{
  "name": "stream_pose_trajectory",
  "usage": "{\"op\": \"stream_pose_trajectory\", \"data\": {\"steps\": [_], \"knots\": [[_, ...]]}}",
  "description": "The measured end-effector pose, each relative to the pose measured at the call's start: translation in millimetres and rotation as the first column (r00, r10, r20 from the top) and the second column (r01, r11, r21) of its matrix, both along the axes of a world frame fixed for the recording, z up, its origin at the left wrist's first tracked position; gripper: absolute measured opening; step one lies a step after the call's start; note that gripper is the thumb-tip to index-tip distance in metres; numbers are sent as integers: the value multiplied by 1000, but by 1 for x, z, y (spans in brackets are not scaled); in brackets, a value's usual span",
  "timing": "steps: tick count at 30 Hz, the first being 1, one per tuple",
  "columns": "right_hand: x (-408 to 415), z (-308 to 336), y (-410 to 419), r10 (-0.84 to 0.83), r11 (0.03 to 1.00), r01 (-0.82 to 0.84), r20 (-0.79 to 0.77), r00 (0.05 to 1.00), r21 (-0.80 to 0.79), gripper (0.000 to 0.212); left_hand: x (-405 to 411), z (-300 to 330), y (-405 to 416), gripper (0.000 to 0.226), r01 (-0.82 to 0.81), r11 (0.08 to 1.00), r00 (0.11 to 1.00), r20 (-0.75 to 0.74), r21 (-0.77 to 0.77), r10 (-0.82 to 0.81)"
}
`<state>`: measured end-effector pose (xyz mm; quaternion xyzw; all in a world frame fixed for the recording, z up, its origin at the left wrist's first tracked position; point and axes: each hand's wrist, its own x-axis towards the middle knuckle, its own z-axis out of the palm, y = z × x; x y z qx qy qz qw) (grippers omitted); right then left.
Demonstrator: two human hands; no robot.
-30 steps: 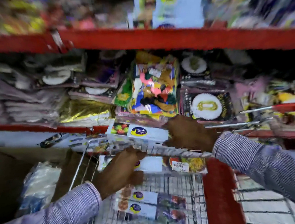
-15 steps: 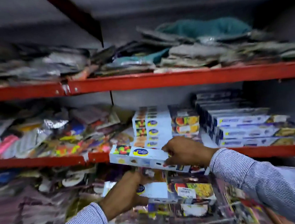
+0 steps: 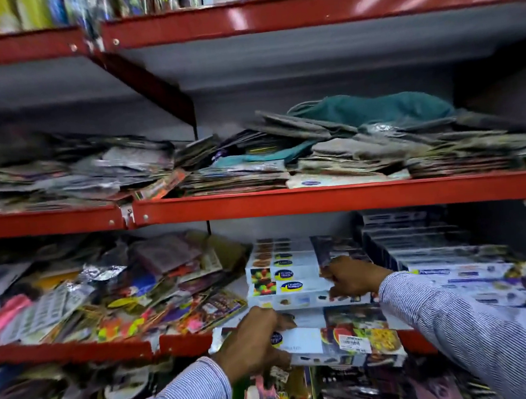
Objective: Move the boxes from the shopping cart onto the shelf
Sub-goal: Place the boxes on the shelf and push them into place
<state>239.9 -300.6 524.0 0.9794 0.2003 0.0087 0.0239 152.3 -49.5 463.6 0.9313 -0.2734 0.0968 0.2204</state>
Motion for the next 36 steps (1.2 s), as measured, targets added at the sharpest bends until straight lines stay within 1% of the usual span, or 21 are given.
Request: {"op": "stream_pose_trajectory", "data": {"steps": [2, 4, 5, 8, 9, 12, 18, 22, 25, 27, 30, 32, 34, 36], "knots": [[18, -8, -1, -18, 1000, 18, -17, 1000, -7, 41, 12, -5, 2, 62, -11, 1000, 1000, -7, -5, 11], [32, -17, -1, -28, 1000, 28, -38, 999, 4, 49, 28, -16, 5, 66, -2, 1000, 999, -39, -3, 2], [37, -21, 0, -26, 1000, 27, -45, 999, 13, 49, 33, -19, 7, 67, -10, 1000, 999, -51, -3, 10], [48, -34, 4, -27, 998, 30, -63, 998, 52, 40, 41, -22, 7, 64, -42, 999, 999, -24, -3, 42], [51, -38, 4, -18, 998, 22, -56, 998, 64, 38, 44, -24, 8, 64, -47, 999, 998, -48, 6, 47], [53, -42, 3, -16, 996, 18, -30, 999, 92, 37, 50, -27, 9, 65, -50, 999, 997, -59, 6, 50], [45, -53, 2, 17, 993, -31, 126, 992, 115, 27, 56, -28, -1, 69, -58, 998, 997, -57, 3, 58], [39, -49, 4, -53, 982, 18, 180, 982, 190, 25, 58, -23, -11, 64, -45, 999, 997, -59, 1, 44], [35, -43, 8, -107, 977, 63, 213, 971, 204, 28, 60, -17, -21, 63, -28, 999, 999, -40, -28, 27], [36, -40, 10, -114, 976, 71, 204, 972, 208, 30, 64, -12, -27, 61, -23, 999, 999, -34, -41, 22], [40, -38, 9, -109, 968, 64, 175, 978, 244, 24, 72, -6, -37, 59, -36, 998, 999, -29, -58, 34], [42, -36, 5, -93, 964, 48, 161, 983, 262, 22, 77, -2, -42, 54, -35, 997, 999, -26, -63, 33], [43, -35, 3, -56, 969, 16, 155, 986, 246, 16, 82, -1, -46, 50, -44, 996, 999, -25, -71, 43], [44, -35, 0, -39, 963, -3, 148, 988, 270, 11, 87, -2, -46, 54, -58, 996, 998, -11, -63, 57]]}}
